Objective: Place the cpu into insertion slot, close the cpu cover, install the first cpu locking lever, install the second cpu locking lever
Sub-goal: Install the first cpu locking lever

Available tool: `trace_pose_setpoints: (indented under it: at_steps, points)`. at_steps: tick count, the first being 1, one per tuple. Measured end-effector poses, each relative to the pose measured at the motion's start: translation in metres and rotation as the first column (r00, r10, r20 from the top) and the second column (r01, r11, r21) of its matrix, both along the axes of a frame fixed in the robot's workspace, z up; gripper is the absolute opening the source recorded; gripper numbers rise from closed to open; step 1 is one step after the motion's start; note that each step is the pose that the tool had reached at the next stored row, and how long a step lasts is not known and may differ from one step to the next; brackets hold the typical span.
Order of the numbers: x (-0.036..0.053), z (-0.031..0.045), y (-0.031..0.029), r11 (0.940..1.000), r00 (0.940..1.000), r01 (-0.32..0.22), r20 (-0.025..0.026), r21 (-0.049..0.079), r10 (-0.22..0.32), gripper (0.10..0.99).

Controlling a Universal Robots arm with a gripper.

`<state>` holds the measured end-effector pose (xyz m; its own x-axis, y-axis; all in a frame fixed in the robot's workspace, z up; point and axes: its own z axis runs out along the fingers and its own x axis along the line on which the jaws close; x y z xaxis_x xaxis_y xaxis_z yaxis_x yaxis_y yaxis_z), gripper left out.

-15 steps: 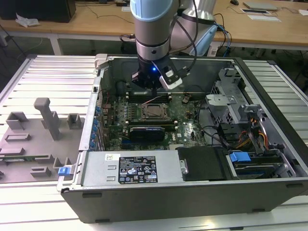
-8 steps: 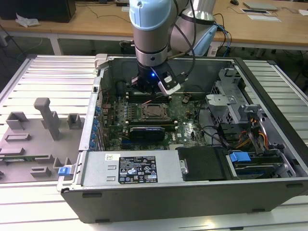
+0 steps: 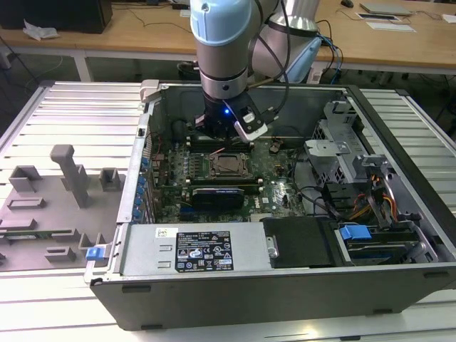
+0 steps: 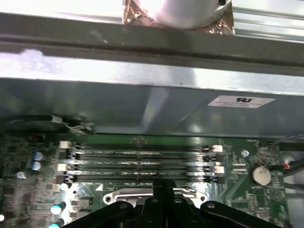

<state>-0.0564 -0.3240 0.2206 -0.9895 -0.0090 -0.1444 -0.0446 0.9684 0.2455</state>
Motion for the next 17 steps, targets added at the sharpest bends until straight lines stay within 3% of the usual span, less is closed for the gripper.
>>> trace_pose_setpoints:
  at_steps: [2,3,9,16,17]
  points:
    - [-0.0001,-0.0011,0.0001,1.0,0.9999,0.003,0.0138,-0.001,-0.003,0.106]
    - [-0.0001,-0.0018,0.0007,1.0,0.9999,0.005,0.0148,-0.002,-0.005,0.106]
    - [-0.0001,-0.009,0.0043,0.9994,0.9995,0.028,0.0157,-0.022,-0.028,0.106]
    - [0.0009,-0.0116,0.0179,0.9981,0.9992,0.038,0.0166,-0.05,-0.037,0.106]
    - [0.0015,-0.013,0.018,0.9968,0.998,0.061,0.0167,-0.051,-0.061,0.106]
